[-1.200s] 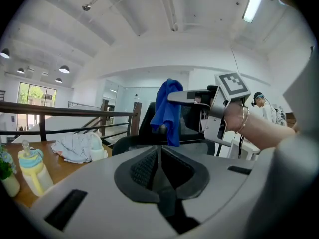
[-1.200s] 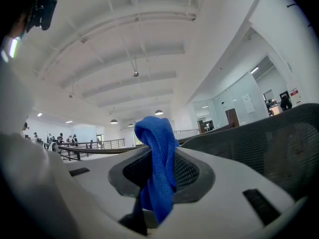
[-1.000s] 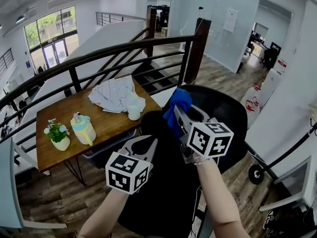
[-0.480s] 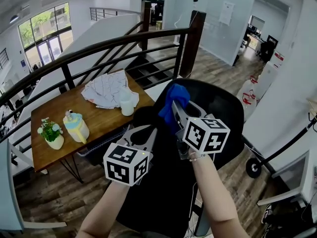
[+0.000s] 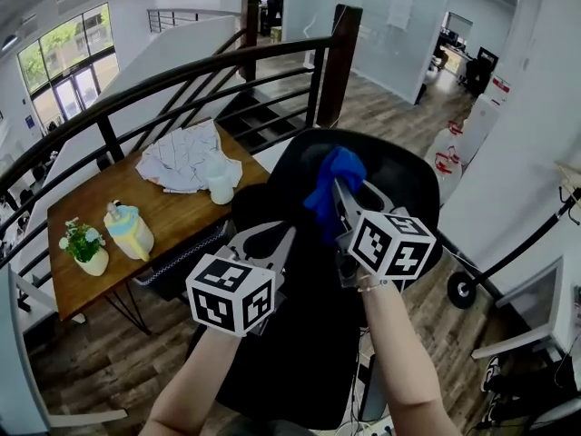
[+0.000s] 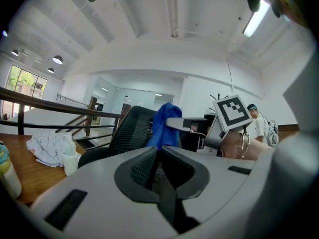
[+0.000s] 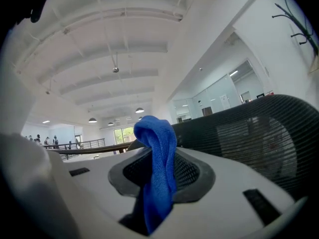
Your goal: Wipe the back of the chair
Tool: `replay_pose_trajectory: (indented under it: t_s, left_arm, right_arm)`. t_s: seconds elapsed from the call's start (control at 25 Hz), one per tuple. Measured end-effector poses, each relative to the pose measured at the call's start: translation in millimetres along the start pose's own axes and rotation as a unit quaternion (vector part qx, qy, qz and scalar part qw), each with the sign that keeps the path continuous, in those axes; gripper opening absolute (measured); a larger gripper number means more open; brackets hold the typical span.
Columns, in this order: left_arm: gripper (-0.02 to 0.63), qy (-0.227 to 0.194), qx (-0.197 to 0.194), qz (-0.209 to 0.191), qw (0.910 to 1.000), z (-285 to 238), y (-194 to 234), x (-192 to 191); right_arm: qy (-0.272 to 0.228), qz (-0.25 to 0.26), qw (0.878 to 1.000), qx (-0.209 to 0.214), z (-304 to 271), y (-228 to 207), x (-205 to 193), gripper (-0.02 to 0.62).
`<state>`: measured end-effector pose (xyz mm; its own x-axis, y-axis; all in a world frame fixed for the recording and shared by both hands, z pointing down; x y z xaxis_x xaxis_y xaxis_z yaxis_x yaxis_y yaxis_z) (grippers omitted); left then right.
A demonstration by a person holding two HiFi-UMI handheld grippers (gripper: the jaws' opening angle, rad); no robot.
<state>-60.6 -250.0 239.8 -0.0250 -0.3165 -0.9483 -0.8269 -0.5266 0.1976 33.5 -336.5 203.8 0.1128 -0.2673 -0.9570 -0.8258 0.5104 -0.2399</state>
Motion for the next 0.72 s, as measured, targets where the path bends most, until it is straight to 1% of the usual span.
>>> replay_pose_trajectory:
  t_s: [0.16, 0.36, 0.56, 0.72]
  left_arm:
    - [0.035, 0.002, -0.016, 0.008, 0.9998, -2.2, -7.3, -2.1]
    - [0.035, 0.014, -0.037, 0.016, 0.9991, -7.7, -14.4, -10.8]
    - [0.035, 0.015, -0.056, 0.010, 0.9983, -13.1, -25.9, -8.5]
    - [0.035, 0.018, -0.071, 0.005, 0.9973, -17.1, -35.4, -6.3]
  right_arm:
    - [-0.001, -0.020, 0.999, -0.034, 16.7, -18.4, -2.6, 0.106]
    - [0.001, -0.024, 0.997, -0.070, 37.0, -41.3, -7.7, 0.106]
    - [-0.006, -0.031, 0.993, -0.110, 62.3, -64.8, -9.8, 0.106]
    - [-0.017, -0.040, 0.988, -0.149, 86.5, -87.1, -6.6, 0.106]
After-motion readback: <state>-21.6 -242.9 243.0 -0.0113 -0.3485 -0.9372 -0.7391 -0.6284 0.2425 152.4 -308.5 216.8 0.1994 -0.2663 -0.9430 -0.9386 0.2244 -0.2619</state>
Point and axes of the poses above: the fingertips, and each gripper's own axes: z backward along the fingers, y to its left, x out of its top, the point moved 1 cm from there along z, backward along the fingers, and after that the axes turned 7 degrees about y, right-handed, at the moved point
